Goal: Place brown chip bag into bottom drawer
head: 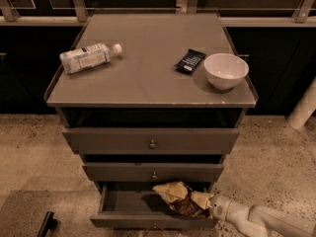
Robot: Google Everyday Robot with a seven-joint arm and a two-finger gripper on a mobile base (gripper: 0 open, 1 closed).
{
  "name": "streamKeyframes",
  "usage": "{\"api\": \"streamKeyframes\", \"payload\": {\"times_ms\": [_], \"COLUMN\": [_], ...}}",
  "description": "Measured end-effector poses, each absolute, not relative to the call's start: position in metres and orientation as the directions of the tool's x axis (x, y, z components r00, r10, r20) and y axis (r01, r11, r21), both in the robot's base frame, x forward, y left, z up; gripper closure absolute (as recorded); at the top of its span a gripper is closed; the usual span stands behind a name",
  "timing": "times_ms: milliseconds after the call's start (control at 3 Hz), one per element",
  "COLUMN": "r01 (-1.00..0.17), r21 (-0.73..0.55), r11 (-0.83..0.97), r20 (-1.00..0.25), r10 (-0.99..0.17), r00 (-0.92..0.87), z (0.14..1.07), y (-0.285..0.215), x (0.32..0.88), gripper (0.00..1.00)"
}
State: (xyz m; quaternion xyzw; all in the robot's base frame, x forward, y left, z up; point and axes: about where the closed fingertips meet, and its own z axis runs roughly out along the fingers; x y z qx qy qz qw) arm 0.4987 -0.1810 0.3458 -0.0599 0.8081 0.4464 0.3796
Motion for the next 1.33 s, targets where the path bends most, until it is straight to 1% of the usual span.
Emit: {"api": "streamKeyframes", "payload": {"times_ms": [667,1333], "r01": [-0.431,-0.409], "r21": [0.661,0.675], "r11": [0.615,0.614], "r20": [-0.675,-0.647], "r10": [0.236,0.225], "r00": [-0.699,-0.728], "z": [0.334,0.298], "y": [-0.182,-0.168], "x": [0.507,0.536], "gripper": [1.00,1.00]}}
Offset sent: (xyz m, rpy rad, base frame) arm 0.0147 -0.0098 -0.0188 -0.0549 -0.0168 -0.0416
